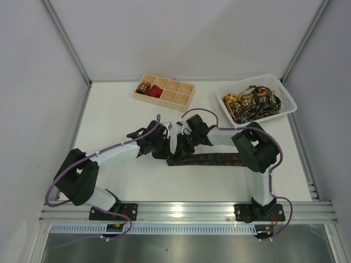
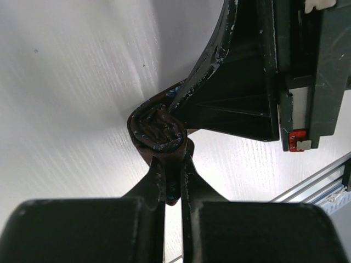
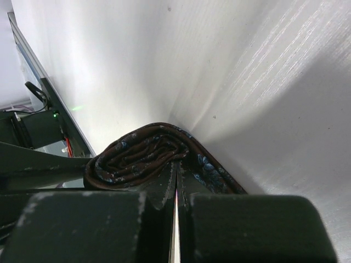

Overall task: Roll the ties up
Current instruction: Roll the tie

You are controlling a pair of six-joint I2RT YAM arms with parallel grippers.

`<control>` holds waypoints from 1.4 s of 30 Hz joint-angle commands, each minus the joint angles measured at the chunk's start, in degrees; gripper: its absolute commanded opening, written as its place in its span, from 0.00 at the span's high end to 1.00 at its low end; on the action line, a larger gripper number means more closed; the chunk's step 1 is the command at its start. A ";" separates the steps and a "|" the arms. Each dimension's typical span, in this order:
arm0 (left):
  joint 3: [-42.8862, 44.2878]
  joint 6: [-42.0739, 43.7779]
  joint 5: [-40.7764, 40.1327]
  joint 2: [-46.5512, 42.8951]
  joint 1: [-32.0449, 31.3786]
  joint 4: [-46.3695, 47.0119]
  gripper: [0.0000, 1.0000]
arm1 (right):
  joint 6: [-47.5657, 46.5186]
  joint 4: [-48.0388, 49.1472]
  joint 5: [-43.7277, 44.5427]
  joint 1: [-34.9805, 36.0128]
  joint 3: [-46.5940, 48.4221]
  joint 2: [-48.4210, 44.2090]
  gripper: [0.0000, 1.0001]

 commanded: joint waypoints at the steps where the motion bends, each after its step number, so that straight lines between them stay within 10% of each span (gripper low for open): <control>1: 3.52 -2.19 3.74 0.78 -1.57 2.62 1.00 | 0.75 3.50 0.16 0.42 2.55 1.40 1.00; 42: 16.61 -2.63 -0.21 15.90 -3.86 -3.53 1.00 | -0.75 4.19 5.17 -8.37 -13.88 -4.05 1.00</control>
